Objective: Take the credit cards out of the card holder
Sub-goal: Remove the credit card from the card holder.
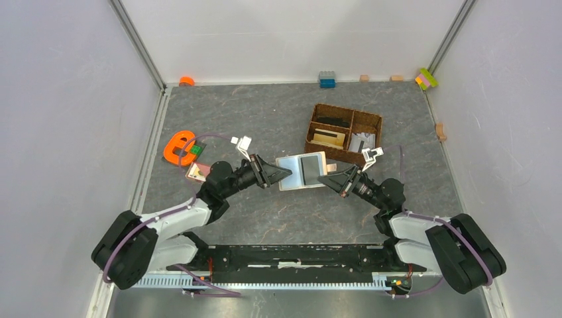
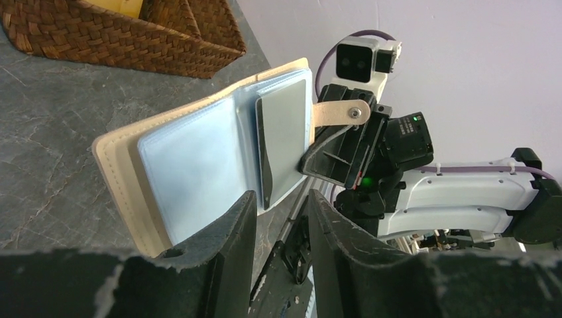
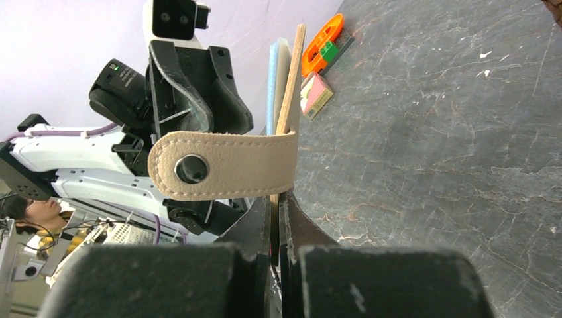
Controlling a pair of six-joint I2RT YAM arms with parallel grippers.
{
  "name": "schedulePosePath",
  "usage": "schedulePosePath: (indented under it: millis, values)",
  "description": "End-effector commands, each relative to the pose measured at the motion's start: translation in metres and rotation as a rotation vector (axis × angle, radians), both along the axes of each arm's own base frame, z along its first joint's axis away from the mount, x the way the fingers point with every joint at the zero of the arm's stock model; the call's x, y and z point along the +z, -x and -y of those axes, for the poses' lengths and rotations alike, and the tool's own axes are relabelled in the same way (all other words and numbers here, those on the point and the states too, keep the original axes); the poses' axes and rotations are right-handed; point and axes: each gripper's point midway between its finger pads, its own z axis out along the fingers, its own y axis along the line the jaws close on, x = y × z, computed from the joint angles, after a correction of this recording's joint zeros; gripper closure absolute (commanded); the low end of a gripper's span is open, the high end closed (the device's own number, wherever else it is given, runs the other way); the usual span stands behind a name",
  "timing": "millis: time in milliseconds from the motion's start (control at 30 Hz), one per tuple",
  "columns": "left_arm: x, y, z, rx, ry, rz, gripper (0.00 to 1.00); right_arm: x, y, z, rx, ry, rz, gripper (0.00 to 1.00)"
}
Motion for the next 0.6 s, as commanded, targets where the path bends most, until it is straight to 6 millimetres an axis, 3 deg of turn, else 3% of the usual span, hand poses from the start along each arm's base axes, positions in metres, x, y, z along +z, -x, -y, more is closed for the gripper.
schedulePosePath:
  millis: [0, 267, 433, 567]
  values:
    - [0.017, -0.001, 0.012, -0.054, 0.029, 0.052, 0.59, 0.024, 0.004, -0.005, 0.032, -0.05, 0.087, 1.0]
    - [0.012, 0.0, 0.027, -0.14, 0.024, 0.04, 0.6, 0.026, 0.008, -0.012, 0.077, -0.058, 0.085, 1.0]
    - [0.016, 0.004, 0.034, -0.199, 0.065, 0.032, 0.74, 0.033, 0.018, -0.023, 0.146, -0.093, 0.092, 1.0]
    - [0.014, 0.004, 0.036, -0.214, 0.079, 0.014, 0.76, 0.038, 0.023, -0.026, 0.179, -0.12, 0.093, 1.0]
